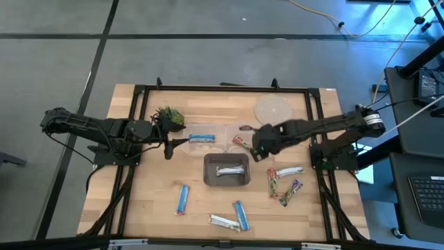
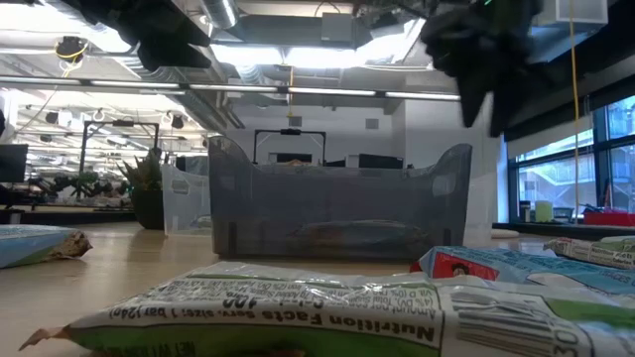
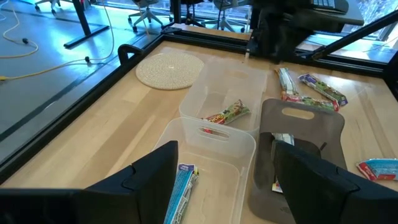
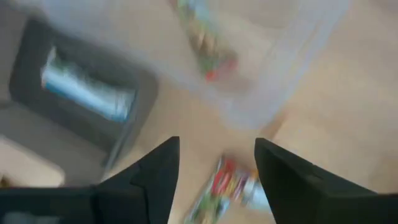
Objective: Pick and place Granola Bars by type
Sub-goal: Put the red granola bar into the right transparent bin
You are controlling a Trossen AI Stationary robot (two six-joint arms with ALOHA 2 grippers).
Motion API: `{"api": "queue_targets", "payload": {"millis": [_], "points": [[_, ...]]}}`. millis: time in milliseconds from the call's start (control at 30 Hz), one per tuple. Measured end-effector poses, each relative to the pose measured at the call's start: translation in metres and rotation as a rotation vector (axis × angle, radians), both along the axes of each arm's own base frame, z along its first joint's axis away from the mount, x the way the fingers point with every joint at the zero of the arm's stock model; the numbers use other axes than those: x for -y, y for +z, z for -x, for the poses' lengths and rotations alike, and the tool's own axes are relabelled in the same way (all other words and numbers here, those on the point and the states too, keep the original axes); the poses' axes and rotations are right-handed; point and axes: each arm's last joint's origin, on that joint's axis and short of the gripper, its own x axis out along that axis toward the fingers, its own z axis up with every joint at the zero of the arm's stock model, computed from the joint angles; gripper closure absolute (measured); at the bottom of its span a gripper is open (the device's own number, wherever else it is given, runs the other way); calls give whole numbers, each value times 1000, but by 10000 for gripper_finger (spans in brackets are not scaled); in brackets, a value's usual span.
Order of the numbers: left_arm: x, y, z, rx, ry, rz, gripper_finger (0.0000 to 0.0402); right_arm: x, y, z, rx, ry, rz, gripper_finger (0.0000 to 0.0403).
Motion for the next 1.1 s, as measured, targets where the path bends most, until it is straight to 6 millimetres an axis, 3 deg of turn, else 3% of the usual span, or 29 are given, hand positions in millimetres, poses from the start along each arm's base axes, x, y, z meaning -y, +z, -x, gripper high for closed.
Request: {"api": "queue_targets", "payload": {"millis": [233,500,767,1100], "points": [[0,0,0,1,2,5,150,-46,-12,12,-20,-44,-58,192],[0,0,0,-9,-11,-30,150,-78,-30,28,-35,-155,-115,192],[0,0,0,-13,-7,-45,151,-92,-62,37,-17,-209,-195,197],[-2,0,1,-11,57,-71,151,-96,-101,30,-81,-208,-153,207]]}}
